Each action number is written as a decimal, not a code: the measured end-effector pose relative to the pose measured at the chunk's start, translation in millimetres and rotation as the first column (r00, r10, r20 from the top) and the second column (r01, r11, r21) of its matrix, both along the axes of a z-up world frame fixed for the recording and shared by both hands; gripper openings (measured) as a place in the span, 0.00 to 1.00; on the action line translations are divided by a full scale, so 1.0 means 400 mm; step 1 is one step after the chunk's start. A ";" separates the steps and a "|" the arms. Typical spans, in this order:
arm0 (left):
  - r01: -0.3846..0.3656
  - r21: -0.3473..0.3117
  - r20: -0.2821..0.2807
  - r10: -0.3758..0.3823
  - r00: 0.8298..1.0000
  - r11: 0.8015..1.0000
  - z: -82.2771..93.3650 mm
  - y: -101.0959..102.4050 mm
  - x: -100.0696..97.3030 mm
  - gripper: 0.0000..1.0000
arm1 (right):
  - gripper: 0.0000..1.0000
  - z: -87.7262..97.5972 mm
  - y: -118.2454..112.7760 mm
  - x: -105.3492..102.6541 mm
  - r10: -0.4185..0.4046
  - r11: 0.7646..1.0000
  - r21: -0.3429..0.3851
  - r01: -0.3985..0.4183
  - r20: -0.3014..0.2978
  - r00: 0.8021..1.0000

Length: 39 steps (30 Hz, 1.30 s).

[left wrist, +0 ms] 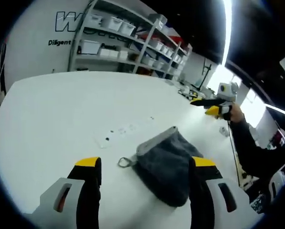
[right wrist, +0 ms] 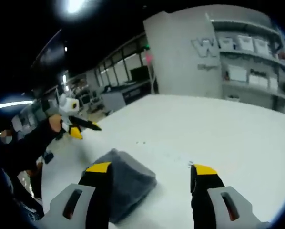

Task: Open the folded towel by lifting each exposed corner and separating the folded layers until the towel lies flat within the target outline without major curled edges

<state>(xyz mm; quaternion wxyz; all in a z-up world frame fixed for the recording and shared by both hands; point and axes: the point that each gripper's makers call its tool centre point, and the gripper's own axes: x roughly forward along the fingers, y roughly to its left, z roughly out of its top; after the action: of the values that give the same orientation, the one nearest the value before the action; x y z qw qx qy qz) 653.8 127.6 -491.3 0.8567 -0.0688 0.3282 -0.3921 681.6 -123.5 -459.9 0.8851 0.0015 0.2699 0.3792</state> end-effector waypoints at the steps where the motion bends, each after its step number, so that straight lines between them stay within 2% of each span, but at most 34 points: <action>1: 0.000 -0.002 0.002 0.000 1.000 1.000 -0.002 0.002 0.004 0.70 | 0.64 -0.008 0.002 0.002 0.002 1.000 -0.005 -0.002 -0.005 1.000; 7: -0.013 -0.032 -0.004 0.013 1.000 0.999 -0.026 -0.009 0.042 0.68 | 0.66 -0.070 0.016 -0.002 0.031 0.999 -0.040 -0.033 -0.048 0.998; 11: 0.000 -0.037 -0.030 -0.001 1.000 0.999 -0.046 -0.021 0.045 0.67 | 0.64 -0.102 0.023 -0.002 0.034 0.998 -0.043 -0.037 -0.072 0.997; 15: 0.003 -0.037 -0.043 -0.005 0.999 0.999 -0.060 -0.037 0.031 0.67 | 0.62 -0.113 0.026 -0.003 0.041 0.999 -0.032 -0.044 -0.086 0.995; 18: 0.005 -0.047 -0.053 -0.007 0.999 0.999 -0.064 -0.034 0.045 0.67 | 0.61 -0.119 0.035 -0.003 0.046 0.999 -0.006 -0.046 -0.098 0.994; 22: 0.018 -0.041 -0.074 -0.021 0.997 0.999 -0.100 -0.050 0.029 0.67 | 0.62 -0.138 0.044 -0.009 0.049 0.999 0.014 -0.048 -0.127 0.991; 27: 0.024 -0.031 -0.097 -0.027 0.995 0.999 -0.126 -0.053 0.017 0.66 | 0.62 -0.152 0.035 -0.012 0.045 0.999 0.005 -0.044 -0.145 0.988; 35: 0.017 -0.043 -0.128 -0.022 0.992 0.999 -0.133 -0.058 0.013 0.63 | 0.64 -0.170 0.042 -0.039 0.041 0.999 0.001 -0.041 -0.174 0.984; 36: -0.004 -0.054 -0.143 -0.004 0.990 0.999 -0.133 -0.054 0.019 0.62 | 0.64 -0.171 0.042 -0.041 0.039 0.999 0.001 -0.040 -0.177 0.983; 39: 0.000 -0.050 -0.156 -0.008 0.988 0.999 -0.135 -0.040 0.026 0.61 | 0.64 -0.177 0.049 -0.054 0.042 0.999 0.004 -0.042 -0.191 0.981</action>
<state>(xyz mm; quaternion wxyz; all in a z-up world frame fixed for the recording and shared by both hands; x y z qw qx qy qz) 664.1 111.7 -545.4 0.8256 -0.1200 0.3843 -0.3953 660.0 -104.0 -530.5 0.8469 0.0322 0.3533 0.3960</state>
